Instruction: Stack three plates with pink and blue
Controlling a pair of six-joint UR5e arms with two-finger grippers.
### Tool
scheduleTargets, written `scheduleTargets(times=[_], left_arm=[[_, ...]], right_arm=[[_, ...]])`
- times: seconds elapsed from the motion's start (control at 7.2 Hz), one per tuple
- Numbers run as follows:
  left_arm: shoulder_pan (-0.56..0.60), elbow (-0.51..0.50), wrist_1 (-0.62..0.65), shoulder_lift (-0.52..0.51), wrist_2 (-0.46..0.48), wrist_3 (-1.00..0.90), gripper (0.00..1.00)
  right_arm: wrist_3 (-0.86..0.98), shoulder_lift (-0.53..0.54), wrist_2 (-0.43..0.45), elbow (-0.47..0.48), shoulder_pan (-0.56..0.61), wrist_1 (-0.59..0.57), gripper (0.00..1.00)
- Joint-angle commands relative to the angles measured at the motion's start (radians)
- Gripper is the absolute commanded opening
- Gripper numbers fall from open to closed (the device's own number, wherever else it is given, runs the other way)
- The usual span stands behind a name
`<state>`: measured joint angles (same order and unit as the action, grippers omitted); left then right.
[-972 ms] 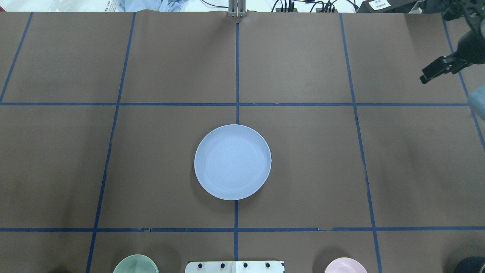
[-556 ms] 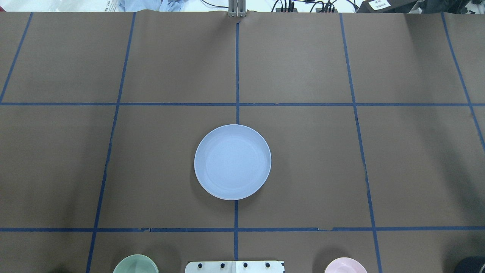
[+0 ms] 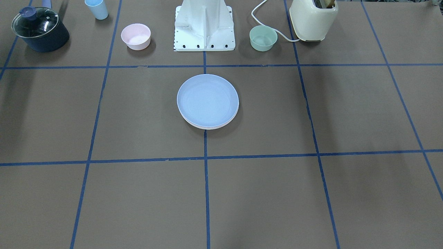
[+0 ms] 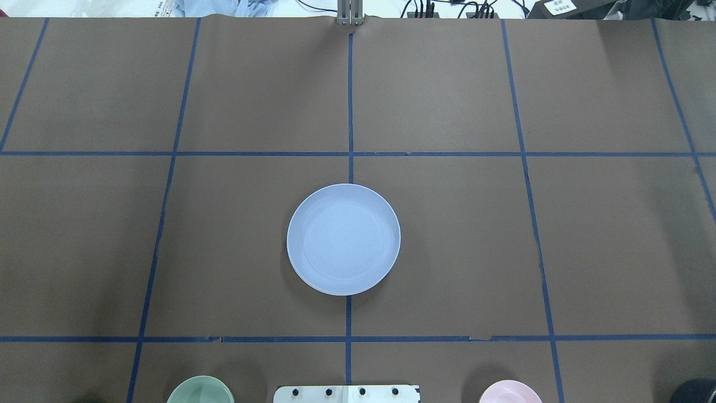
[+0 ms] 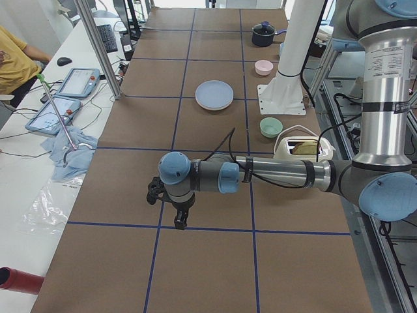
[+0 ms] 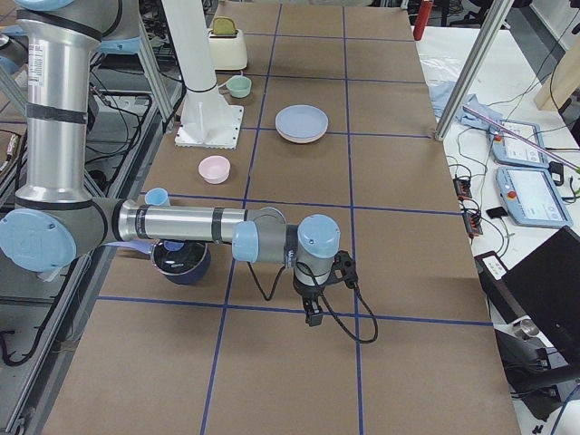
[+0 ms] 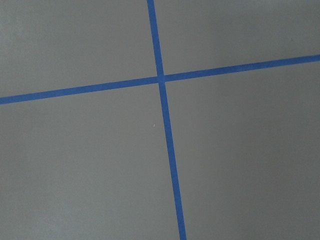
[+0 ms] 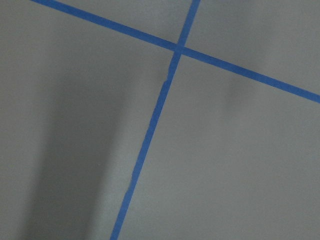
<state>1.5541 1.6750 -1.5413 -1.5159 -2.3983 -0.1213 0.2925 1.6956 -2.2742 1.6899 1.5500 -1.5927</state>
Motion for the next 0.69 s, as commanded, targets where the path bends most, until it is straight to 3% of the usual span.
scheduleTargets(times=[0.0, 0.56], left_arm=[[0.0, -0.007, -0.025, 0.006, 0.017, -0.003, 1.0], [0.001, 0.003, -0.029, 0.008, 0.037, -0.003, 1.0]], right_arm=[[-0.007, 0.003, -0.004, 0.008, 0.013, 0.002, 1.0], [-0.026, -0.005, -0.004, 0.011, 0.012, 0.013, 1.0]])
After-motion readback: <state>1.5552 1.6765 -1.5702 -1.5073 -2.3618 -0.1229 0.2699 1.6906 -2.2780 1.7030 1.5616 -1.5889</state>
